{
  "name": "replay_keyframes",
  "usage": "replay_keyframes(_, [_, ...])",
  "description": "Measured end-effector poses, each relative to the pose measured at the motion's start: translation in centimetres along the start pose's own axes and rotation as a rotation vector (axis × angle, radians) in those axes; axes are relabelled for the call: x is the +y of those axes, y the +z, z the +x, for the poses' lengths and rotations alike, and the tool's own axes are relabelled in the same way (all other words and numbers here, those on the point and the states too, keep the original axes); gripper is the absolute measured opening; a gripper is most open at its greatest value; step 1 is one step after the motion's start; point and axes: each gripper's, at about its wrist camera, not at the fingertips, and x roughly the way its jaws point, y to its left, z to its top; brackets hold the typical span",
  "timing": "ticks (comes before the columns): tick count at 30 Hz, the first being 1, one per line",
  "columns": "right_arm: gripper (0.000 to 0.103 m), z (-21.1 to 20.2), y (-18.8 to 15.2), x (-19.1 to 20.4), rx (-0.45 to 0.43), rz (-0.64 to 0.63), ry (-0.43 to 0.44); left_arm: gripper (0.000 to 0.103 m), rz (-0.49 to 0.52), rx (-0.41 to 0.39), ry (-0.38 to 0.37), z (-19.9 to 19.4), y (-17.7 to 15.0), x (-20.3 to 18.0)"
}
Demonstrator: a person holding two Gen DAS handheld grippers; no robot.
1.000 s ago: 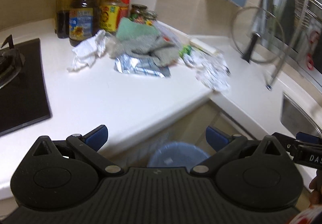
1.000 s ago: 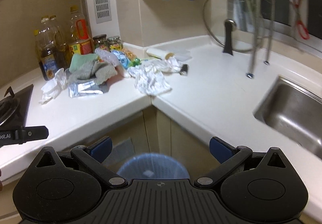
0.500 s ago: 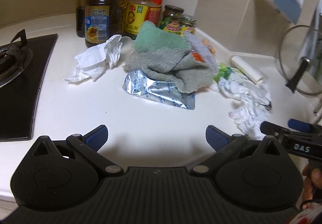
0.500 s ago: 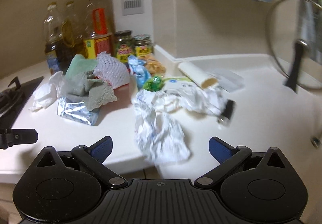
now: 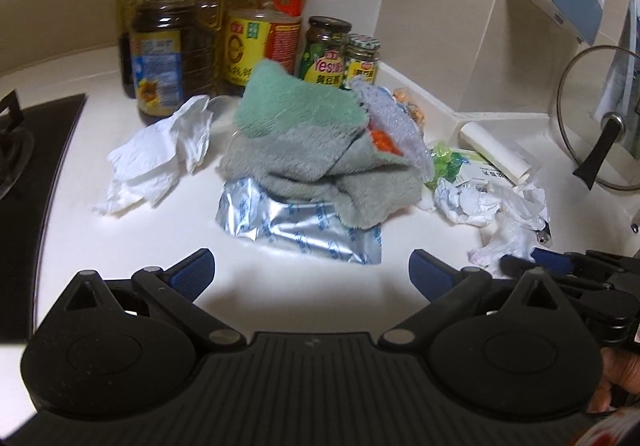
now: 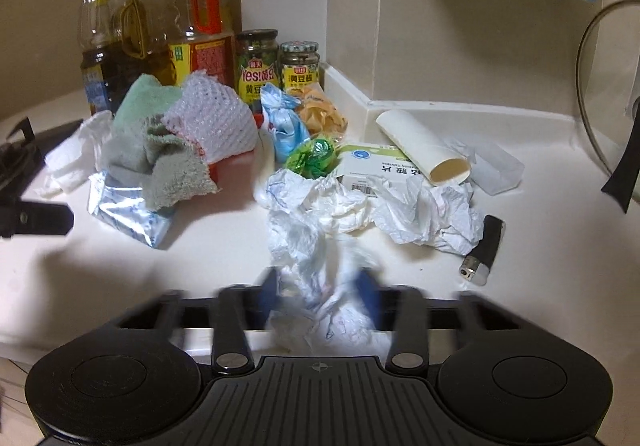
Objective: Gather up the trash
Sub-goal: 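Grasp crumpled white paper with the right tool while the left tool grasps a white tissue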
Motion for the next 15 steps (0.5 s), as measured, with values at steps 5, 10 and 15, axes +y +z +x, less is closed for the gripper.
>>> replay_keyframes(5, [0.013,-0.2,0.3,-0.1,-0.004,0.015,-0.011,0.102,0.008,-0.02,0.028,0.6,1.0,1.9])
replay_keyframes(10, [0.012,-0.8,0.7,-0.2,-0.012,0.049,-0.038,0.102,0.063,-0.068,0.12,1.1,2.8,5.5])
replay_keyframes(15, [0.012,-1.5,0.9,0.3,-0.019,0.069,-0.077,0.094,0.136,-0.075,0.184,3.3,4.9,9.0])
